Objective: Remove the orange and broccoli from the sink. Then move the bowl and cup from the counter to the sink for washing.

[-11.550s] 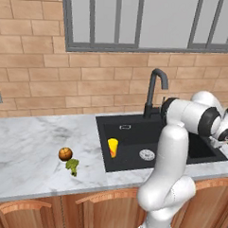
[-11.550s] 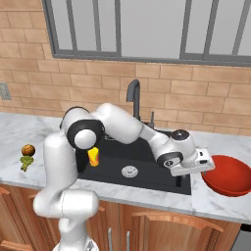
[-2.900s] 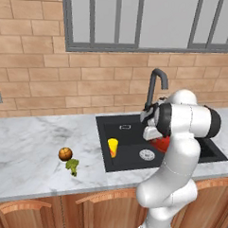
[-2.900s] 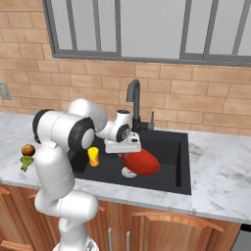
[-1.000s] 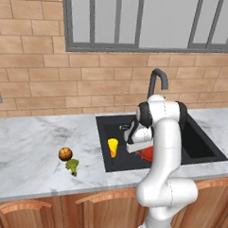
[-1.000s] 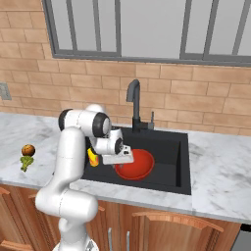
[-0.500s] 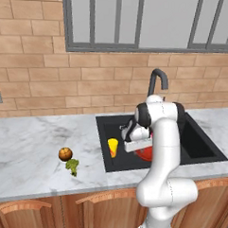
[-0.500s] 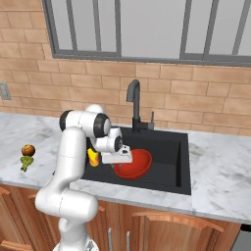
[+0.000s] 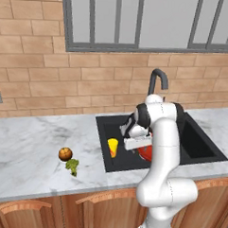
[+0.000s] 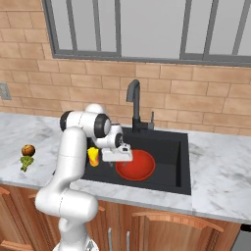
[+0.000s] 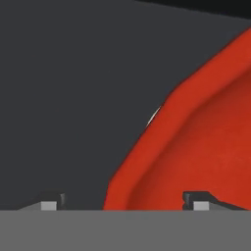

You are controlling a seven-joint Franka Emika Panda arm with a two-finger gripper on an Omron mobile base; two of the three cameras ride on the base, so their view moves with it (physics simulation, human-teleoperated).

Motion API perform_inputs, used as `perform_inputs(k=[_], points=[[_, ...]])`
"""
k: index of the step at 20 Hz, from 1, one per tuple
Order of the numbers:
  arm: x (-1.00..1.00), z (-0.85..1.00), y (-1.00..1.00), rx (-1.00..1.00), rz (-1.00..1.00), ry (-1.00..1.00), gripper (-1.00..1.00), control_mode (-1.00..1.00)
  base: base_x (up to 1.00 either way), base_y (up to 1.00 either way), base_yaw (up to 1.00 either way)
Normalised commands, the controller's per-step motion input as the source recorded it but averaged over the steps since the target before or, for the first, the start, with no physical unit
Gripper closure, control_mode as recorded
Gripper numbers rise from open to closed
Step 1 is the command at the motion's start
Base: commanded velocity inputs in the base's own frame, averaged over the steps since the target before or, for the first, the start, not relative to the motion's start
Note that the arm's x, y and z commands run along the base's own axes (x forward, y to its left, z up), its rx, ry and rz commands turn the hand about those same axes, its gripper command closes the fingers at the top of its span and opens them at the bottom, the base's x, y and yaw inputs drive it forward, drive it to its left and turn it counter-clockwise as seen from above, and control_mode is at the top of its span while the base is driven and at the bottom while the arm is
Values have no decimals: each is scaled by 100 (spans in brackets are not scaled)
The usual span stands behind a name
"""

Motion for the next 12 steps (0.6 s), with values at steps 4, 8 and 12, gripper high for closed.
perform_inputs(k=[4, 8, 12], points=[[-4, 18, -5, 0, -5, 0, -100, -100, 0, 0, 0], [-8, 25, 0, 0, -6, 0, -100, -100, 0, 0, 0], [-13, 32, 2, 0, -4, 0, -100, -100, 0, 0, 0]])
